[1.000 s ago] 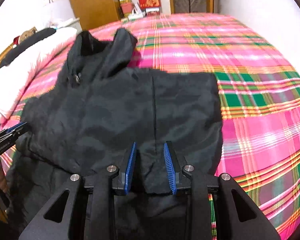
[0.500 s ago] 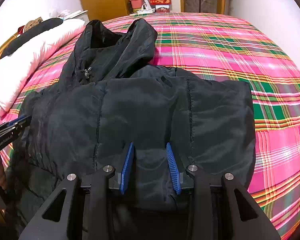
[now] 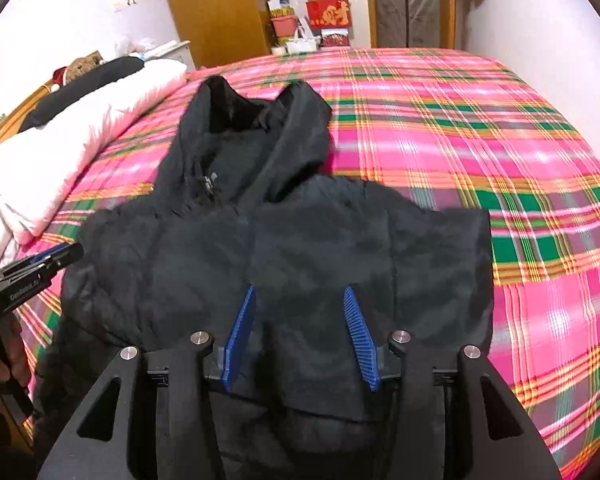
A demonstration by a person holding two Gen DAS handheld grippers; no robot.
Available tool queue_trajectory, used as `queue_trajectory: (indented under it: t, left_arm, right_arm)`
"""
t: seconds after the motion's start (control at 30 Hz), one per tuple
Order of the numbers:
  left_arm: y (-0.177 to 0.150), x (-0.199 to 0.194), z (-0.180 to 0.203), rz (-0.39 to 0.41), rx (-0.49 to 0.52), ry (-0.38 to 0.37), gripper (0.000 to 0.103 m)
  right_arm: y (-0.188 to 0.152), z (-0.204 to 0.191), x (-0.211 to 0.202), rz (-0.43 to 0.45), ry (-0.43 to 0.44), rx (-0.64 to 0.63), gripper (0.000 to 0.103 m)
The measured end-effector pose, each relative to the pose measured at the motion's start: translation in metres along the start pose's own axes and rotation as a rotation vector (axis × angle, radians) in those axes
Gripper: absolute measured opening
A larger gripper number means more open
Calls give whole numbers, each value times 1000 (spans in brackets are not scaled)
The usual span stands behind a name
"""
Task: Fold large clothes
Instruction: 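Grasp the jacket hem with both tools and lift it toward the hood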
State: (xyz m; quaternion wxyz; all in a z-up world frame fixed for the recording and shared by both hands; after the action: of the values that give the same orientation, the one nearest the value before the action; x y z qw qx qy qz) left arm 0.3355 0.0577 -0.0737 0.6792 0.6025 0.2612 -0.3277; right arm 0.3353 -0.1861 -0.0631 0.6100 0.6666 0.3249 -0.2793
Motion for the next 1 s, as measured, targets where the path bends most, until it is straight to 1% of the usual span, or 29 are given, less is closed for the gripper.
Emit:
queue_trajectory:
  t: [0.13,0.2,0.3,0.4,0.47,0.53,0.63,0.7,0.77,0.87,0.9,0.93,0.97,1.0]
  left_arm:
    - [23,7,2,-6,-9,-40,44]
    - [41,15,5,0,2,-55,45]
    - [73,32,10,10,24,-64,48]
    - [105,56,16,11,62,-55,50]
    - [124,77,19,0,87,-40,51]
    - [139,99,21,-20,88,-32,51]
    - [155,133,18,-44,77,-8,51]
    - [160,152,15,-58,58,-3,51]
    - [165,169,12,-68,44,13,51]
    - [168,189,12,-82,42,8,50]
    - [169,193,13,-85,42,-1,47]
    - [169,195,15,-83,40,-19,27]
    - [168,196,16,-86,38,-28,12]
    - [165,194,16,-87,33,-37,9]
  right_arm:
    - [26,-3,12,3,15,3,47]
    - [43,-5,22,12,8,-14,47]
    - [69,-5,40,11,2,-26,47]
    - [97,-1,61,6,-1,-19,47]
    - [116,2,76,8,-9,-20,47]
    - [133,4,89,9,-4,-6,47]
    - [157,6,115,-9,-3,14,47]
    - [169,7,133,-22,-13,21,47]
    - [176,6,149,-39,-31,8,47]
    - [181,6,173,-81,-66,-23,47]
    - [182,6,178,-92,-82,-29,36]
    - [181,7,180,-99,-86,-33,25]
    - [180,6,179,-96,-70,-31,12]
    - [179,5,173,-78,-59,-32,11]
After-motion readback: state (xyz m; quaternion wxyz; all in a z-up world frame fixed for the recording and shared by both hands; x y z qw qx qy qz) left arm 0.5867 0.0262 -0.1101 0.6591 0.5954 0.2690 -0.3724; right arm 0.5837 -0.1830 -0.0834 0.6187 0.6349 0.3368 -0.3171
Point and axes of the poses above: each gripper's, at about its wrist camera, not at the fingertips, and x roughly the way its jaws point, z to its right, y to its top, the point moved 4 cm from there along x, roughly the way its jaws point, and after that the axes turned 2 degrees about -y, right-handed, at the moved point
